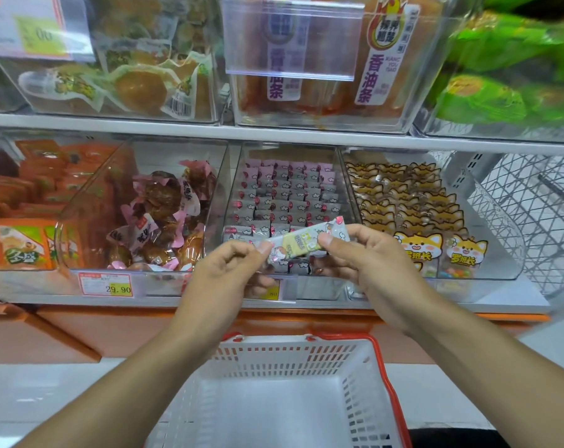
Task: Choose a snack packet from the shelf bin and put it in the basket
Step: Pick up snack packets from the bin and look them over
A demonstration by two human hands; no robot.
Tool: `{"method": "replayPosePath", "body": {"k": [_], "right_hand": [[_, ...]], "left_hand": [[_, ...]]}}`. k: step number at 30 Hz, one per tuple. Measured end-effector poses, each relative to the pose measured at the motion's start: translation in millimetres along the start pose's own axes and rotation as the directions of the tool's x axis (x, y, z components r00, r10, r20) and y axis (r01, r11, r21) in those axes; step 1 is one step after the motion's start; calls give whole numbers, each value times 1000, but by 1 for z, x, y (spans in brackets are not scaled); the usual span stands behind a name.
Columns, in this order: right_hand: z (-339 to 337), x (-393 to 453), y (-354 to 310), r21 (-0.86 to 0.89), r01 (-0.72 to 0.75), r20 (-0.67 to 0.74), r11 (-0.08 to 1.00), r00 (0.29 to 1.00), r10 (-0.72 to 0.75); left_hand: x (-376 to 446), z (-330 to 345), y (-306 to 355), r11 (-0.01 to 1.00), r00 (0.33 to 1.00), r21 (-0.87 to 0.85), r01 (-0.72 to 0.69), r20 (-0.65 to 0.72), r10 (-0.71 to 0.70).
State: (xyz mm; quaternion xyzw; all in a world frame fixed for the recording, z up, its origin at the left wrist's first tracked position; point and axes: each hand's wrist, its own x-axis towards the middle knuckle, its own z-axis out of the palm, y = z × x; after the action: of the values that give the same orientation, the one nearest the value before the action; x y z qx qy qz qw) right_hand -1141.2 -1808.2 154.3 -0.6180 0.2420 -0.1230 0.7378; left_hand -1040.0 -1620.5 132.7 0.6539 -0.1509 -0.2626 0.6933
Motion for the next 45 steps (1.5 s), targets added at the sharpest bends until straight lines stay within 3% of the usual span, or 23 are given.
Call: {"method": "replayPosePath", "body": {"k": [6, 13, 18, 21, 25, 28, 30, 32, 34, 38, 40, 42, 45], "right_hand": [[0, 1, -5, 177, -154, 8, 972, 988, 155], [-1, 2, -4, 171, -175, -17, 970, 983, 180], [-2, 6, 0, 236, -121, -105, 964, 983, 149], [0, 9, 0, 319, -126, -78, 939, 984, 159], [2, 9, 0, 304, -55, 25, 951, 998, 50], [1, 10, 0, 192, 128, -63, 973, 991, -118], [-2, 13, -4, 33, 283, -167, 959, 947, -274], [-5, 16, -7, -183, 392, -191, 902, 885, -424], [-5, 18, -6, -347, 441, -129, 827, 851, -509], [-2, 22, 3, -622, 422, 24, 659, 852, -523], [-1, 25, 7, -731, 406, 97, 549, 858, -505], [1, 27, 10, -805, 426, 191, 413, 845, -499], [7, 36, 16, -894, 441, 382, 75, 839, -387]], "left_hand": [[2, -2, 1, 998, 1000, -58, 19, 6, -19], [5, 0, 2, 976, 998, -205, 68, 32, -63], [7, 3, -2, 986, 997, -156, 53, -55, -62], [7, 5, -7, 998, 995, -53, 17, -98, -22], [5, 2, -9, 999, 994, 28, -20, -109, 23], [3, 2, -10, 979, 984, 186, -85, -136, 111], [1, 3, -11, 912, 968, 373, -168, -110, 224], [-1, 4, -14, 750, 940, 601, -277, 8, 341], [-2, 5, -18, 523, 906, 768, -370, 173, 387], [0, 5, -32, 225, 906, 887, -403, 352, 234], [1, 4, -37, 150, 904, 897, -415, 388, 180], [2, 3, -37, 156, 903, 894, -419, 392, 178], [3, 3, -36, 146, 897, 891, -429, 402, 182]]}}
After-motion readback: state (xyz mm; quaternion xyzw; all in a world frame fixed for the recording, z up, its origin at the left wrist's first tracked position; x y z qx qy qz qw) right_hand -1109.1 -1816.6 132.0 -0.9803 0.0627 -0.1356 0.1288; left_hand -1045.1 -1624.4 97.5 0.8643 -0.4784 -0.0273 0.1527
